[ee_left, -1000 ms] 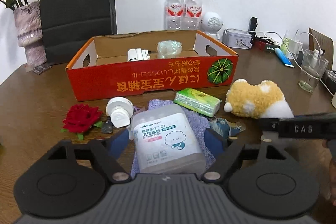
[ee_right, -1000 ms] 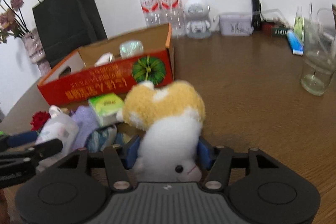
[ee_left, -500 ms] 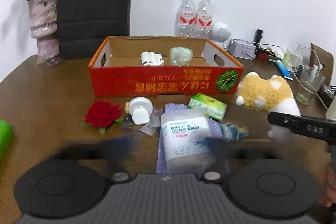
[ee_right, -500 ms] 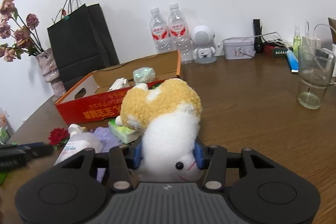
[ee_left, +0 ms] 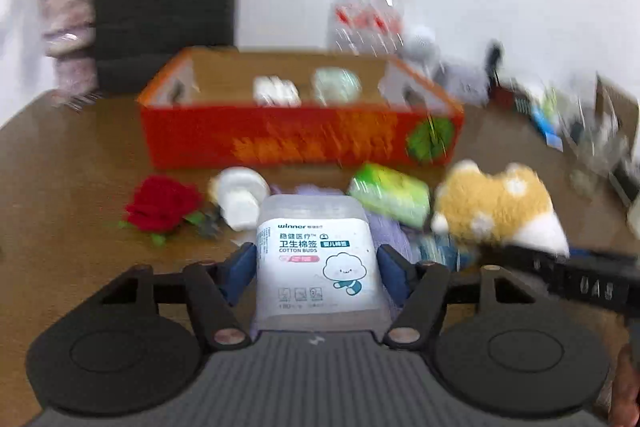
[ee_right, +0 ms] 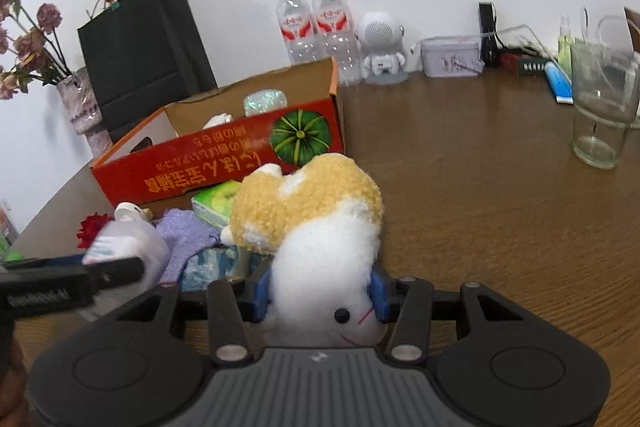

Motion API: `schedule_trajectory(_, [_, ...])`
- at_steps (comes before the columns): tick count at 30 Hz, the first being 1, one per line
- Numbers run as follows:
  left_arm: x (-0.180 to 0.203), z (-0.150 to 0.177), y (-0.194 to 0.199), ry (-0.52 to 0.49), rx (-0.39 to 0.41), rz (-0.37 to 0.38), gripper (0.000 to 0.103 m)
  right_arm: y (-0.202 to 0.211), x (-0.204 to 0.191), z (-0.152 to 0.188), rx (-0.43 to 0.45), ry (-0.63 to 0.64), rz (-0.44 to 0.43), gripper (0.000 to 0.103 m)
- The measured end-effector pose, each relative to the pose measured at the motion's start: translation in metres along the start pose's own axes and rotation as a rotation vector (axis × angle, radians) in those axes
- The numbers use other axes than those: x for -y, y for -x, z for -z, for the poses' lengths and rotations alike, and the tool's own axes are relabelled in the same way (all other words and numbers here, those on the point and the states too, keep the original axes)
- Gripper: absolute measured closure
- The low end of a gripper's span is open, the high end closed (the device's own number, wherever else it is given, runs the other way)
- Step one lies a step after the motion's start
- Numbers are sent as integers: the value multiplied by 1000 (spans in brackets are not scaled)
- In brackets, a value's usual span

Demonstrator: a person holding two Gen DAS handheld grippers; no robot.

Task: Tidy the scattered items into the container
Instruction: 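Grasp the white cotton-bud tub with the left tool while the right tool grasps the plush sheep, then open both tools over the box to drop the tub and sheep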

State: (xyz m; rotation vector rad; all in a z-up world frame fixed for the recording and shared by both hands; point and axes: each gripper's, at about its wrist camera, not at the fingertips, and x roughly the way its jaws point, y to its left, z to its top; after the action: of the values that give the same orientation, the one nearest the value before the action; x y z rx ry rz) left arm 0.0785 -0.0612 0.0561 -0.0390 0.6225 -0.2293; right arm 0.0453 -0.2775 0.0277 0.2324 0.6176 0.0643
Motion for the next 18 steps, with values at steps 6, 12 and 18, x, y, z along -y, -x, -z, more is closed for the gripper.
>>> schedule_trajectory(6, [-23,-58,28,-29,106,-15,36,33,-14,-42,77,54,-134,57])
schedule_trajectory(12, [-51,-165,-44,-12,43,-100,35,-13,-34,-150,90,118,-30,56])
schedule_trajectory(18, [-71,-207,-178,-42,-152,-236,35,-145,-57,-220,-49,196,167,56])
